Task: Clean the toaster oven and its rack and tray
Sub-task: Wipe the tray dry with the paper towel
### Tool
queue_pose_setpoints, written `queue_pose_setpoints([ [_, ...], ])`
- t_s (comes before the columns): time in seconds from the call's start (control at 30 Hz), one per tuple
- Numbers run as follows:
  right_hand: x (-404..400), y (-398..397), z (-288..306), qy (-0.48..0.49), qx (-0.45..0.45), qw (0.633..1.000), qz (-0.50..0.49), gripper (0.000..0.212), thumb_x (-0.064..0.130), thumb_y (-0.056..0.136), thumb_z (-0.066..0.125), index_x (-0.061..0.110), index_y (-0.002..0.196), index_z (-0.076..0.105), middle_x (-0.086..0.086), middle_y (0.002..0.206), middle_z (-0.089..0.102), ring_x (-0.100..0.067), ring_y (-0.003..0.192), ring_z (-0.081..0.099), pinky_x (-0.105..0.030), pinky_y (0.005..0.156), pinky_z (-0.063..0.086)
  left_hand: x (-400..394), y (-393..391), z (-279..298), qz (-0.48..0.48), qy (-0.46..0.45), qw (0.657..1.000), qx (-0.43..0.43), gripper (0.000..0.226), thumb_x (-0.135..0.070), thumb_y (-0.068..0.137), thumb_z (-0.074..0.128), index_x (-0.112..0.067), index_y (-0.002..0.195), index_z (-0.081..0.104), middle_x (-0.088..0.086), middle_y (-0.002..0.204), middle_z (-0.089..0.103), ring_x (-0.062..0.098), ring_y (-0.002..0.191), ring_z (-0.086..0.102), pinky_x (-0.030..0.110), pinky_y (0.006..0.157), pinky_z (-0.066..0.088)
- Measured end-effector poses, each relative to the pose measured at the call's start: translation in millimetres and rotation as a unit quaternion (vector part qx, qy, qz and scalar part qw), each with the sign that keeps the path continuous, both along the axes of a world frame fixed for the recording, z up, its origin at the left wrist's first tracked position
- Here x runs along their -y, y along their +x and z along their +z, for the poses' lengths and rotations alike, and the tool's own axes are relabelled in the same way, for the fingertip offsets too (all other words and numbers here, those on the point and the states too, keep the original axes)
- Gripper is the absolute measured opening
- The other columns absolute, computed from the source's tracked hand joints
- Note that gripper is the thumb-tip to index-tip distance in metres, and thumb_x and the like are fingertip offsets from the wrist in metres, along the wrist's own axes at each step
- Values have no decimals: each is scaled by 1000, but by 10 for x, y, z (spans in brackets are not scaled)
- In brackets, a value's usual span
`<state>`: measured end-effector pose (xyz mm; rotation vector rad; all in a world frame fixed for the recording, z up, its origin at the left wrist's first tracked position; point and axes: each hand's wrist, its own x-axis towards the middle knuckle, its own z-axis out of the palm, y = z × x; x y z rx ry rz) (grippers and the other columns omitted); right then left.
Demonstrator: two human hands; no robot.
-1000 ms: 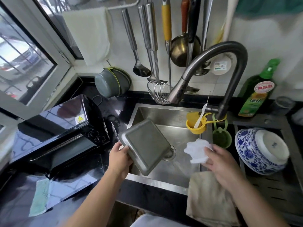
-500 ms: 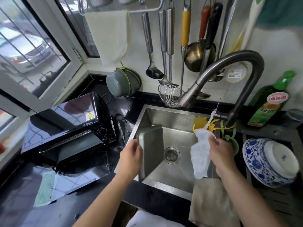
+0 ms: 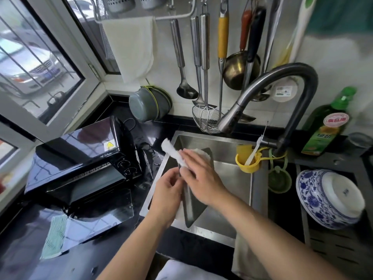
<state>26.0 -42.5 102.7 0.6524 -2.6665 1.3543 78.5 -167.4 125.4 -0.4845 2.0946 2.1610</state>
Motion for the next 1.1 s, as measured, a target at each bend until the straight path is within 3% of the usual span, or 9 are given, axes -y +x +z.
queue_pose_setpoints([
  [0.1,57,125,-6,18,-32,999,33,57,43,105,23,13,151,37,-2,161,27,-9,150,16,-31,124,6,-86,26,154,-43,86,995,-25,29,4,105,50,-8,128,62,21,118,72,35,109,71,41,82,61],
  [0.23,24,213,24,-16,-43,997,67,62,51,104,20,14,152,36,0,163,22,-9,151,12,-29,123,10,-98,79,248,-12,243,970,-18,45,16,91,49,-2,131,57,28,123,67,39,115,67,46,100,55],
  [0.37,-33,297,19,39,-21,994,100,66,59,101,21,20,153,36,4,164,15,-5,151,5,-24,122,5,36,13,351,29,377,926,-8,37,-9,91,46,6,124,55,26,119,65,40,116,64,50,107,49],
  [0.5,-282,475,-127,134,-30,983,121,61,59,100,22,31,154,30,9,165,10,-3,150,4,-29,119,22,217,-154,292,151,341,926,53,55,-38,108,45,3,145,50,26,138,60,40,125,62,55,106,50],
  [0.6,-393,596,-221,137,-24,983,122,55,48,102,33,36,155,25,11,165,6,-3,151,1,-35,119,28,276,-226,233,230,331,914,50,47,-34,109,48,0,141,54,22,140,61,35,124,65,57,101,53],
  [0.73,-521,670,-251,97,-83,986,107,46,37,104,46,29,149,42,2,164,20,-14,152,12,-45,117,31,248,-155,181,283,328,896,93,39,-31,111,42,-1,127,62,19,125,71,32,105,74,56,92,57],
  [0.87,-712,838,-290,51,-112,989,87,45,40,100,55,27,142,52,-7,159,25,-23,148,25,-39,111,41,279,-82,114,292,341,886,117,40,-30,112,38,-1,130,61,22,118,73,39,102,74,58,72,62],
  [0.97,-737,898,-267,43,-129,989,57,40,44,99,50,27,135,57,-11,143,35,-26,137,38,-34,101,49,259,-44,80,300,345,879,133,38,-29,113,37,-2,126,61,22,119,73,39,107,72,60,75,59],
  [1.1,-709,935,-219,79,-189,977,55,28,33,99,51,14,113,65,-9,119,50,-28,121,48,-40,104,42,196,5,44,310,316,885,145,34,-21,113,36,0,120,61,20,115,73,34,103,71,53,75,57],
])
